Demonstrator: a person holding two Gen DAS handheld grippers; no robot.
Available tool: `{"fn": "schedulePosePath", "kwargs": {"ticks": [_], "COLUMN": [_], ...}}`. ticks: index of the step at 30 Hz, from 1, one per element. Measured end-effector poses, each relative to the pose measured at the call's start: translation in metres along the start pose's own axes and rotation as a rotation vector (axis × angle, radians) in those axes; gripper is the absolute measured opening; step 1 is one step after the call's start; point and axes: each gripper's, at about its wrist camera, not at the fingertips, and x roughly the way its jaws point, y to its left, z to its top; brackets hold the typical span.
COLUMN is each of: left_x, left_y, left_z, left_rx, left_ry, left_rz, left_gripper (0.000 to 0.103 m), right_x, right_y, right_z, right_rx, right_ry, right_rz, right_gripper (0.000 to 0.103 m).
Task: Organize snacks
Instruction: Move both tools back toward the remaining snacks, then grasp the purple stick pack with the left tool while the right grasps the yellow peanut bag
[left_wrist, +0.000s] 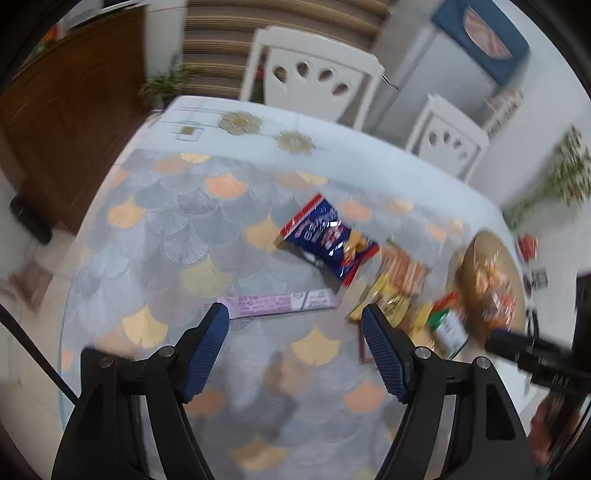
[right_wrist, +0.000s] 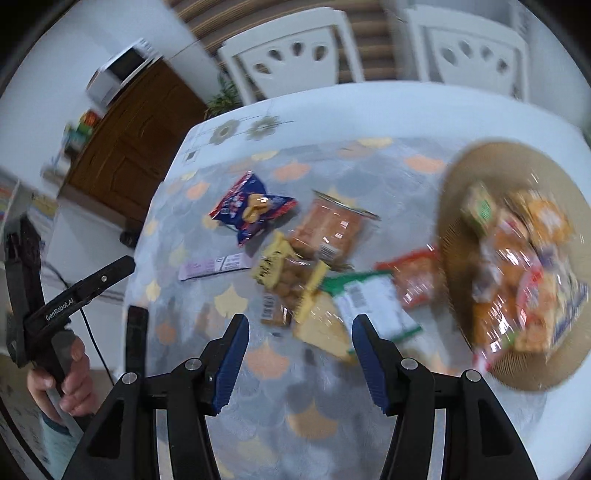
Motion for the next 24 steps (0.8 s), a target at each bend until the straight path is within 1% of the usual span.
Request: {"fn": "schedulePosePath", "kwargs": {"ticks": [2,3,5,6,9,12,14,16,18,19,23,24], "left_x": [0.016,0.029,0.047,0.053,0.073,0.09,0.103,0.113,0.12,0.123,0.126,0.124], "left_y": [0.004,0.005,0.003,0.001,-0.005,-0.009,-0.008,-0.004,0.0,0.001,-0.004,-0.005], "left_z": [-0.002,-0.003,-0.004,-0.003,0.001,0.006,0.011,0.015,0.017,0.015,0.002,-0.002], "left_rx": [0.07,0.121,0.202,0.231,0.31,0.366,0.385,0.38,0.369,0.373,0.418,0.423], "left_ry": [0.052,0.085,0.118,0.125,0.14,0.144,0.153,0.153,0.175,0.185,0.23,0.256], "left_rz": [-0.014,0.014,0.068,0.073,0.042,0.025,0.032,0.046,0.004,-0.006,-0.058,-0.103], "left_gripper": [0.073,0.073,0.073,0.073,0.073,0.073,0.073,0.073,0.073,0.073,0.073,0.073], "right_x": [0.013,0.02,0.038,0.046,0.068,0.088,0.098,0.109,0.12,0.124,0.136,0.137], "right_y": [0.015,0.019,0.025,0.026,0.023,0.025,0.032,0.043,0.052,0.054,0.059,0.06], "right_z": [0.005,0.008,0.012,0.013,0.018,0.023,0.025,0.026,0.027,0.028,0.028,0.027], "right_rx": [-0.079,-0.116,-0.164,-0.177,-0.196,-0.222,-0.271,-0.352,-0.42,-0.435,-0.496,-0.504], "right_ry": [0.004,0.013,0.036,0.049,0.088,0.121,0.139,0.138,0.134,0.136,0.177,0.183], "right_rz": [-0.031,-0.04,-0.056,-0.056,-0.062,-0.076,-0.086,-0.148,-0.21,-0.227,-0.242,-0.238], "right_gripper": [0.056,0.056,0.056,0.056,0.056,0.056,0.056,0.056,0.056,0.056,0.057,0.057]}}
